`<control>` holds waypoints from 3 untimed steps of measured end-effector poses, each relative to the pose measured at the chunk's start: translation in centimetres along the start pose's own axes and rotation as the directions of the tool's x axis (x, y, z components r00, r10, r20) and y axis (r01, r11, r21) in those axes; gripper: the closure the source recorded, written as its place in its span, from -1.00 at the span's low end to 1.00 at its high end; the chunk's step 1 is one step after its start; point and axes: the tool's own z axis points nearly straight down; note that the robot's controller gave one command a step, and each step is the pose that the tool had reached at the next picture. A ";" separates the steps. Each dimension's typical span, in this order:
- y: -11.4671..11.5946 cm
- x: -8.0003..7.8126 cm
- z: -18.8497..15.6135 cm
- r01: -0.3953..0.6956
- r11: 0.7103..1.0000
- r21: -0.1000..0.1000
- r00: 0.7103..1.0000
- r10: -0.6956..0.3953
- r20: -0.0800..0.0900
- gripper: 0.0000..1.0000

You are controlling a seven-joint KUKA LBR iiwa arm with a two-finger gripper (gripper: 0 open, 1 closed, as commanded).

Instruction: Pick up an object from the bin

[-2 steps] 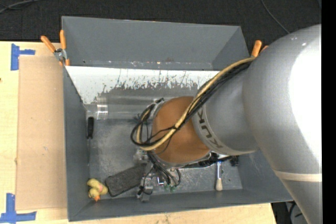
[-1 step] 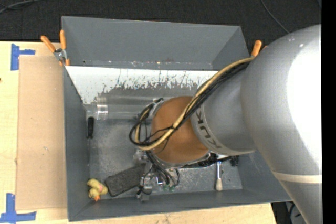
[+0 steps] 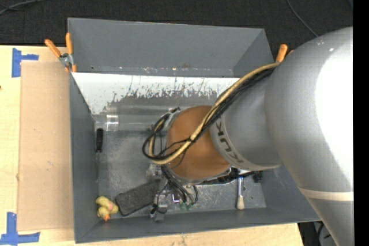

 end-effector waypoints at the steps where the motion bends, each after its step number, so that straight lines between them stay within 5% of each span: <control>1: 0.0 0.0 0.0 -0.010 1.000 0.001 1.000 0.010 -0.001 1.00; 3: 0.0 0.3 -3.4 -0.013 1.000 0.004 1.000 0.013 -0.012 1.00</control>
Offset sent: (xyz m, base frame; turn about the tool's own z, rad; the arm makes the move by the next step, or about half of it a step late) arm 0.0000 0.0000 0.0000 0.0000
